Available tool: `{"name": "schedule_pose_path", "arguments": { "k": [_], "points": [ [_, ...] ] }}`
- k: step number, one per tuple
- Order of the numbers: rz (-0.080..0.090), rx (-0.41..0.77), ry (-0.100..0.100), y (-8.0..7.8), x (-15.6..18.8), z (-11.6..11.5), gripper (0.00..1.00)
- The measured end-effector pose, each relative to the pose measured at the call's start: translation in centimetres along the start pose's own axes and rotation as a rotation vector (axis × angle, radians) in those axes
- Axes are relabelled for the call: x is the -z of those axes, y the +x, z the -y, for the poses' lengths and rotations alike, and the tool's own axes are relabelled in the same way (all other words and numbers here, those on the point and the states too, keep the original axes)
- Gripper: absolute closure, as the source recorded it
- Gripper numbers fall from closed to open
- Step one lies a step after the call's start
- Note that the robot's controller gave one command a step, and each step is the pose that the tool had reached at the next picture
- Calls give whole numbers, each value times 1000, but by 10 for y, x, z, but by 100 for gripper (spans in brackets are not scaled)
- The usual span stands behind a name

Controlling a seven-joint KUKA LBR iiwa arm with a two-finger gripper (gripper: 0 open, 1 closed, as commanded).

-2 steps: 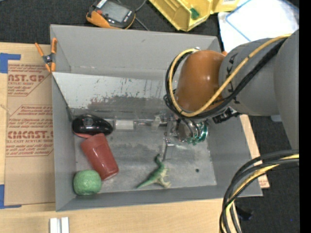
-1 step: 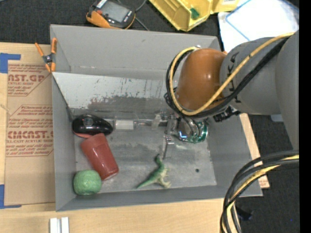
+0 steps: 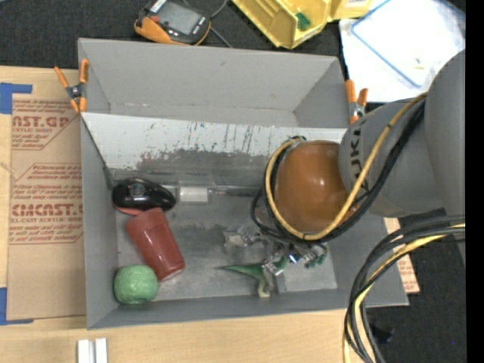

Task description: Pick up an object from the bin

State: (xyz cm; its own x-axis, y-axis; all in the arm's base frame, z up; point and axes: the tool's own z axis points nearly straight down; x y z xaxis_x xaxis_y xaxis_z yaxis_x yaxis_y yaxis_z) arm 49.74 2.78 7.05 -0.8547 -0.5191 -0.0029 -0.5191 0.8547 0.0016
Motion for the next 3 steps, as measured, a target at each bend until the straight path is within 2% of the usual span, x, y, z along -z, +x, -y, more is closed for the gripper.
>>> {"name": "schedule_pose_path", "arguments": {
  "k": [1, 2, 3],
  "points": [
    [3, -193, 1, 11, 51, -3, 0],
    [1, 130, 0, 42, 29, 43, 0],
    [19, -35, 8, 29, 2, 28, 0]
  ]
}}
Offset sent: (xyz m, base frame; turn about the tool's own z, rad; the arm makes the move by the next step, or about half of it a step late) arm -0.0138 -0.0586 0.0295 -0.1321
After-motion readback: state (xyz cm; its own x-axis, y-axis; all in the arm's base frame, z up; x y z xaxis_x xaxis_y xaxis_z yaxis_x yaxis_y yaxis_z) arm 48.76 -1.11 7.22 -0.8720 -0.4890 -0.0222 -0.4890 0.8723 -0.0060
